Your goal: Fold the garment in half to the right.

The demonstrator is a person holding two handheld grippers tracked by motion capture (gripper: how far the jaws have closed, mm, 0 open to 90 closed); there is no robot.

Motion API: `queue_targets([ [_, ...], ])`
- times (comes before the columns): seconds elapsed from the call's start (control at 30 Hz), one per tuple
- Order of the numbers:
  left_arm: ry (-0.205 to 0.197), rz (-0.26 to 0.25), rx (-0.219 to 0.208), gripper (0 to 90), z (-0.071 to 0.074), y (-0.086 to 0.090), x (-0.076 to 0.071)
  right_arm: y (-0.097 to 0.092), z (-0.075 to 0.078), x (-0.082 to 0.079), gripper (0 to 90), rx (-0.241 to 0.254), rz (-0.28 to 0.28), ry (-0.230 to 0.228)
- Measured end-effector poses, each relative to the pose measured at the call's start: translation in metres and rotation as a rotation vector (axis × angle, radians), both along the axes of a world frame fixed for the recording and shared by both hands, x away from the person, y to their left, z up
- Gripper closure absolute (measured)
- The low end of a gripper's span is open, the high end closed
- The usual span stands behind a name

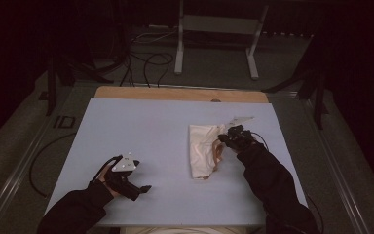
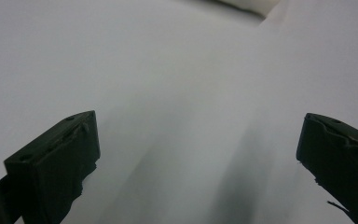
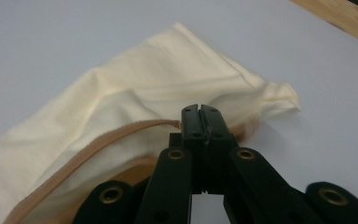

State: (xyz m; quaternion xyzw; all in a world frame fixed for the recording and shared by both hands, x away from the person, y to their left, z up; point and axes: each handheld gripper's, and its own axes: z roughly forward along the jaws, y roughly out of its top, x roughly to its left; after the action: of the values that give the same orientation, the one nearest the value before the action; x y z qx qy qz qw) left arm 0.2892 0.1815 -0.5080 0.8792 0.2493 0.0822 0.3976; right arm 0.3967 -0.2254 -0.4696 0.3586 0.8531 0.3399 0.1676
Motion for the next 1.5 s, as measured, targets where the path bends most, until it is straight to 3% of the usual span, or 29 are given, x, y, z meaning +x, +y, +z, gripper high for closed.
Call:
queue_targets([
  [0.17, -0.013, 0.031, -0.019, 0.1, 0.002, 0.011, -0.002, -0.015, -0.005, -0.007, 90.0, 0.018, -0.027, 0.020],
  [0.4, -0.020, 0.087, -0.035, 0.1, 0.001, 0.027, -0.006, -0.029, -0.027, -0.013, 90.0, 0.016, -0.060, 0.061],
  [0.67, -0.023, 0.115, -0.048, 0.1, -0.001, 0.034, -0.008, -0.032, -0.045, -0.012, 87.6, 0.017, -0.060, 0.092],
  [0.77, -0.023, 0.115, -0.046, 0.1, -0.001, 0.035, -0.008, -0.032, -0.046, -0.011, 80.9, 0.026, -0.064, 0.103],
  [0.9, -0.025, 0.120, -0.053, 0.1, -0.001, 0.035, -0.008, -0.039, -0.032, -0.007, 72.6, 0.030, -0.078, 0.073],
  [1.03, -0.027, 0.123, -0.054, 0.1, -0.001, 0.036, -0.007, -0.043, -0.017, 0.005, 64.5, 0.037, -0.108, 0.030],
  [1.17, -0.024, 0.127, -0.057, 0.1, -0.002, 0.036, -0.007, -0.043, -0.006, 0.026, 55.9, 0.092, -0.139, 0.021],
  [1.37, -0.026, 0.124, -0.055, 0.1, -0.003, 0.036, -0.007, -0.032, -0.012, 0.055, 51.4, 0.101, -0.156, 0.064],
  [1.5, -0.025, 0.122, -0.058, 0.2, -0.002, 0.036, -0.007, -0.032, -0.027, 0.070, 45.1, 0.119, -0.158, 0.135],
])
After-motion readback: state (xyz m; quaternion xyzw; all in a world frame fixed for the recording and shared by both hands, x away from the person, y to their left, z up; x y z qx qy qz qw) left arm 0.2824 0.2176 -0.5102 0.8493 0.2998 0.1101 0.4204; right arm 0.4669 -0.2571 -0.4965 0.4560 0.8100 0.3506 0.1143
